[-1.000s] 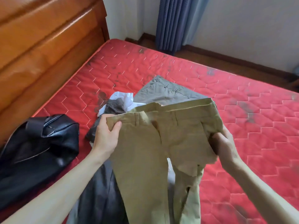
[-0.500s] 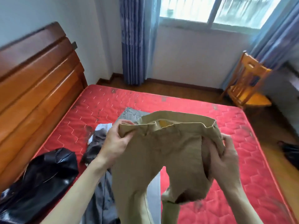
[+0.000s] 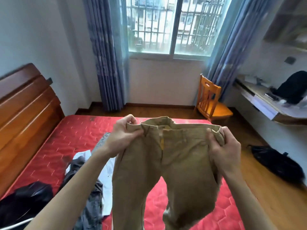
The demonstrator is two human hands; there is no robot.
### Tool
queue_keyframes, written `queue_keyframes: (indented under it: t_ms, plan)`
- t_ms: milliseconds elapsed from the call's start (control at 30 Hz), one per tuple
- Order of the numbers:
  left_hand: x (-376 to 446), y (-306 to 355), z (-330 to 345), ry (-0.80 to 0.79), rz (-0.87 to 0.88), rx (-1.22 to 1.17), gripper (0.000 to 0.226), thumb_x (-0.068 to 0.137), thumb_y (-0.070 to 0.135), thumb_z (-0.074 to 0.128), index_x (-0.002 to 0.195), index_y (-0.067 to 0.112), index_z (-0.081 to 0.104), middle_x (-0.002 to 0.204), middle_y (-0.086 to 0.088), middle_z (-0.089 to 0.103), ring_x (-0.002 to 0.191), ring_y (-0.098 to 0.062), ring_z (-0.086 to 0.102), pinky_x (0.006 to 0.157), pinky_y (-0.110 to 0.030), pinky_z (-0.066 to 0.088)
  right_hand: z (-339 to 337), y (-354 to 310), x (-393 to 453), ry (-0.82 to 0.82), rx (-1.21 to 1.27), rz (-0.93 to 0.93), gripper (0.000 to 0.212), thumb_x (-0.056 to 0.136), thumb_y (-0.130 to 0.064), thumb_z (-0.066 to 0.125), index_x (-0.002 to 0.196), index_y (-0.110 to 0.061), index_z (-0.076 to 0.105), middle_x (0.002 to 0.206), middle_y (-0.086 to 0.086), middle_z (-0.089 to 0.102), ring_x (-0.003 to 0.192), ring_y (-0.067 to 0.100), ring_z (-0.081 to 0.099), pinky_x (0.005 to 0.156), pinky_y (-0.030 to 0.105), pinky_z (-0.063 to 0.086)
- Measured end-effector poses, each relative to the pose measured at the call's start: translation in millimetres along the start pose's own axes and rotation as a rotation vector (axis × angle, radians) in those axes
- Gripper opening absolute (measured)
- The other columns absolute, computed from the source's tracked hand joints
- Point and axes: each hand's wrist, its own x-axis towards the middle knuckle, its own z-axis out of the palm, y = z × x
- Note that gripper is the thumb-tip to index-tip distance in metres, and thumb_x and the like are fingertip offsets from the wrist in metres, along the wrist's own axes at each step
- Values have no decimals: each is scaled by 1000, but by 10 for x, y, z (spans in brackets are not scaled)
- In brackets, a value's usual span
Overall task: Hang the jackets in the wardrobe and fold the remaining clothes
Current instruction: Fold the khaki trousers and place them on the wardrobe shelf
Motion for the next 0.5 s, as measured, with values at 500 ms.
queue_keyframes:
  t_ms: [500]
  plan:
    - [370, 1550, 2160, 258, 162, -72, 24, 87, 11, 80, 84, 14, 56, 70, -4, 57, 66, -16, 53, 62, -35, 47, -1385, 12, 1113, 234, -116, -239, 22, 102, -28, 62, 89, -19, 46, 69, 0, 60, 60, 23, 57, 56, 32, 41]
